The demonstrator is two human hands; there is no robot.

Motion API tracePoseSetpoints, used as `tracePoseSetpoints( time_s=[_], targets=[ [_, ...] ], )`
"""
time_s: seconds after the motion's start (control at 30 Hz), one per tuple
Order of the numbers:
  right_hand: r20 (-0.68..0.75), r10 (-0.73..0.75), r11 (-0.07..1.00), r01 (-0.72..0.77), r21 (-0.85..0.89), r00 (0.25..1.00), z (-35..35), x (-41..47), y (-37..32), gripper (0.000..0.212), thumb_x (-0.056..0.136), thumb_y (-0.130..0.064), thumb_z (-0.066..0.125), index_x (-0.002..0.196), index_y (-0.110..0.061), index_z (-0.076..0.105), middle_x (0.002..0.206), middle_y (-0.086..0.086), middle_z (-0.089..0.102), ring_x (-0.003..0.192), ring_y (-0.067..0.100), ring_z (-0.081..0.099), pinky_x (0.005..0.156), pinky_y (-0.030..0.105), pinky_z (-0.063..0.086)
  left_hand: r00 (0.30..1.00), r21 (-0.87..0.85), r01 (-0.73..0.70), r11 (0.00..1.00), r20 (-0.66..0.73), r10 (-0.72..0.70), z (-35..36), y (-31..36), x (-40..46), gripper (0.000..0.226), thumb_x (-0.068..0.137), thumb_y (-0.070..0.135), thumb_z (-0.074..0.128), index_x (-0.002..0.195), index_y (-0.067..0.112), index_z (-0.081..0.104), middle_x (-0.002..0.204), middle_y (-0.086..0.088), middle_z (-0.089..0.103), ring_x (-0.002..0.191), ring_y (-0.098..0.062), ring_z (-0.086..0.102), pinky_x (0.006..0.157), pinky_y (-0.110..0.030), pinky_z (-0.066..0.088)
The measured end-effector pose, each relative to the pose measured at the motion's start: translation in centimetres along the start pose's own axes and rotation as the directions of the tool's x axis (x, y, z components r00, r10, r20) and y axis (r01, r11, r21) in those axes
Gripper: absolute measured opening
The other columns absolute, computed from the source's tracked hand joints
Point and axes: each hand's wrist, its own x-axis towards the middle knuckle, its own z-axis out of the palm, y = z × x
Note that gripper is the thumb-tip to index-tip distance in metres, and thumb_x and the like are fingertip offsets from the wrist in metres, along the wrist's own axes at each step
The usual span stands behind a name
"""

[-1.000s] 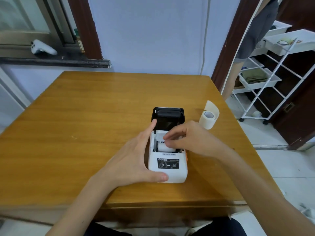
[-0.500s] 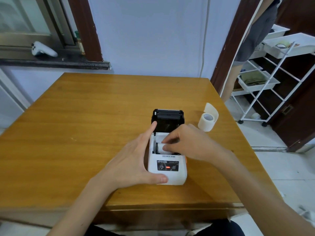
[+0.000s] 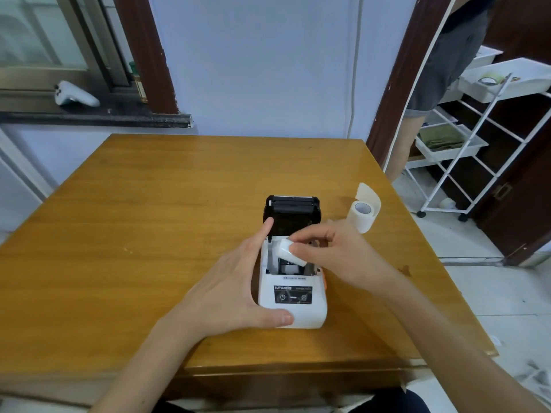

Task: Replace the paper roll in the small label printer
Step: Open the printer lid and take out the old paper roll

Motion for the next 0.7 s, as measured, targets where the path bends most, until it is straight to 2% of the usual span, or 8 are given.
tracePoseSetpoints(
  time_s=[0.07,0.13,0.2,0.27,0.43,0.5,0.57,0.7],
  targets=[
    [-0.059,-0.046,0.997,0.05,0.063,0.997,-0.4,-0.6,-0.4,0.022,0.086,-0.011,0.07,0.082,-0.031,0.077,0.066,-0.017,0.07,0.057,0.008,0.051,0.058,0.016,0.042,1.0,-0.006,-0.004,1.0,-0.007,0.004,0.1,-0.1,0.0,0.131,0.055,0.072,0.078,0.129,0.072,-0.03,0.149,0.031,0.019,0.143,-0.004,0.027,0.115,-0.038,0.031],
    [-0.165,-0.052,0.995,0.065,0.075,0.985,-1.1,-1.1,-0.2,0.027,0.086,-0.012,0.07,0.08,-0.037,0.077,0.067,-0.012,0.071,0.059,0.014,0.043,0.056,0.021,0.037,1.0,0.0,-0.006,1.0,-0.016,0.006,0.1,-0.2,0.0,0.131,0.054,0.071,0.078,0.129,0.072,-0.03,0.15,0.031,0.02,0.144,-0.005,0.027,0.116,-0.039,0.031],
    [-0.248,-0.02,1.0,0.021,0.0,0.969,-2.2,-1.9,0.5,0.023,0.086,-0.017,0.07,0.081,-0.04,0.075,0.069,-0.007,0.071,0.058,0.015,0.039,0.054,0.022,0.034,1.0,0.003,-0.007,1.0,-0.019,0.007,0.2,-0.3,0.0,0.132,0.054,0.07,0.079,0.129,0.072,-0.03,0.149,0.031,0.019,0.144,-0.003,0.026,0.116,-0.039,0.03],
    [-0.294,0.019,0.994,-0.051,-0.099,0.956,-3.3,-2.8,1.5,0.022,0.086,-0.023,0.07,0.081,-0.045,0.071,0.07,-0.014,0.07,0.055,0.004,0.04,0.053,0.016,0.035,1.0,0.006,-0.007,1.0,-0.021,0.007,0.2,-0.3,0.1,0.132,0.055,0.069,0.081,0.129,0.072,-0.029,0.15,0.032,0.018,0.143,-0.002,0.026,0.117,-0.037,0.029],
    [-0.345,0.138,0.933,-0.239,-0.27,0.928,-4.8,-4.3,3.7,0.011,0.087,-0.032,0.068,0.095,-0.04,0.069,0.086,-0.017,0.066,0.063,0.003,0.047,0.058,0.015,0.037,1.0,0.005,-0.008,1.0,-0.024,0.008,0.2,-0.2,0.0,0.131,0.057,0.067,0.081,0.128,0.073,-0.029,0.155,0.029,0.019,0.145,-0.004,0.025,0.116,-0.035,0.029],
    [-0.346,0.135,0.915,-0.251,-0.317,0.928,-5.0,-4.6,4.3,0.014,0.087,-0.032,0.069,0.099,-0.04,0.068,0.087,-0.021,0.066,0.07,0.002,0.05,0.061,0.015,0.037,1.0,0.006,-0.002,1.0,-0.023,0.002,0.2,-0.2,-0.1,0.132,0.056,0.068,0.08,0.128,0.072,-0.03,0.16,0.025,0.018,0.146,-0.004,0.024,0.117,-0.037,0.028],
    [-0.344,0.12,0.907,-0.244,-0.342,0.931,-5.1,-4.7,4.5,0.015,0.086,-0.034,0.07,0.092,-0.046,0.062,0.088,-0.022,0.065,0.079,0.003,0.049,0.065,0.021,0.035,1.0,-0.001,0.001,1.0,-0.026,-0.001,0.1,-0.1,0.0,0.134,0.054,0.07,0.079,0.129,0.07,-0.032,0.162,0.023,0.018,0.147,-0.005,0.024,0.119,-0.042,0.028],
    [-0.344,0.107,0.886,-0.246,-0.392,0.933,-5.0,-4.6,4.6,0.005,0.087,-0.037,0.068,0.088,-0.04,0.064,0.08,-0.022,0.058,0.073,0.001,0.046,0.064,0.021,0.033,1.0,-0.005,0.01,1.0,-0.022,-0.01,0.1,0.1,-0.1,0.135,0.054,0.069,0.079,0.127,0.07,-0.035,0.159,0.026,0.019,0.146,-0.004,0.025,0.118,-0.041,0.029]
  ],
)
